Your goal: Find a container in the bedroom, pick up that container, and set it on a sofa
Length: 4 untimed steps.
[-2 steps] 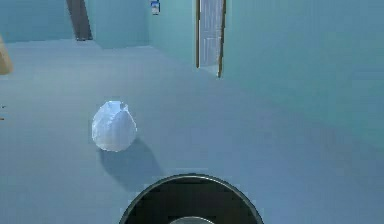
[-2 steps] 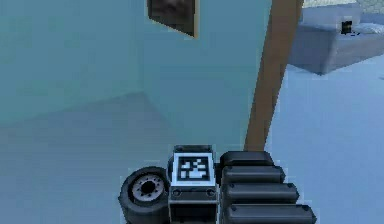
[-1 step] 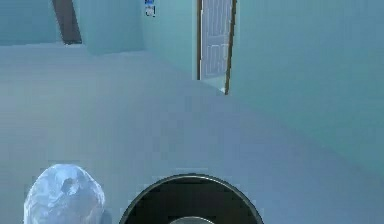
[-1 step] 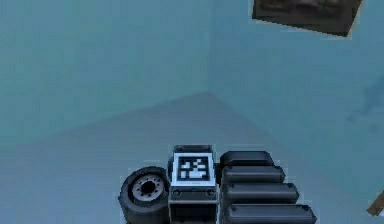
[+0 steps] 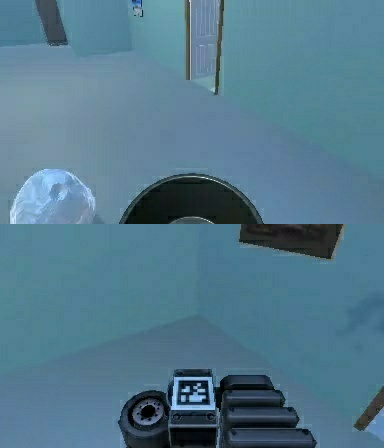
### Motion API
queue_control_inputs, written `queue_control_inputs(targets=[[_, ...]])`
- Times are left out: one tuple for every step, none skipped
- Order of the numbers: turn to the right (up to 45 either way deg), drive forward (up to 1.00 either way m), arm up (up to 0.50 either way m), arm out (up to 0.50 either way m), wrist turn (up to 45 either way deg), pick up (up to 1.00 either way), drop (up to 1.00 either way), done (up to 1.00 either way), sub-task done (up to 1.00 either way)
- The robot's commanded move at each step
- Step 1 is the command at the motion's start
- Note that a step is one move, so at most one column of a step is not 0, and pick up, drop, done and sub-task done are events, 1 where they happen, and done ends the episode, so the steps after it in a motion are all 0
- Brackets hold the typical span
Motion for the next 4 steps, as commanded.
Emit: queue_control_inputs(targets=[[0.0,0.95,0.0,0.0,0.0,0.0,0.0,0.0,0.0],[-3.0,0.0,0.0,0.0,0.0,0.0,0.0,0.0,0.0],[0.0,1.0,0.0,0.0,0.0,0.0,0.0,0.0,0.0],[0.0,1.0,0.0,0.0,0.0,0.0,0.0,0.0,0.0]])
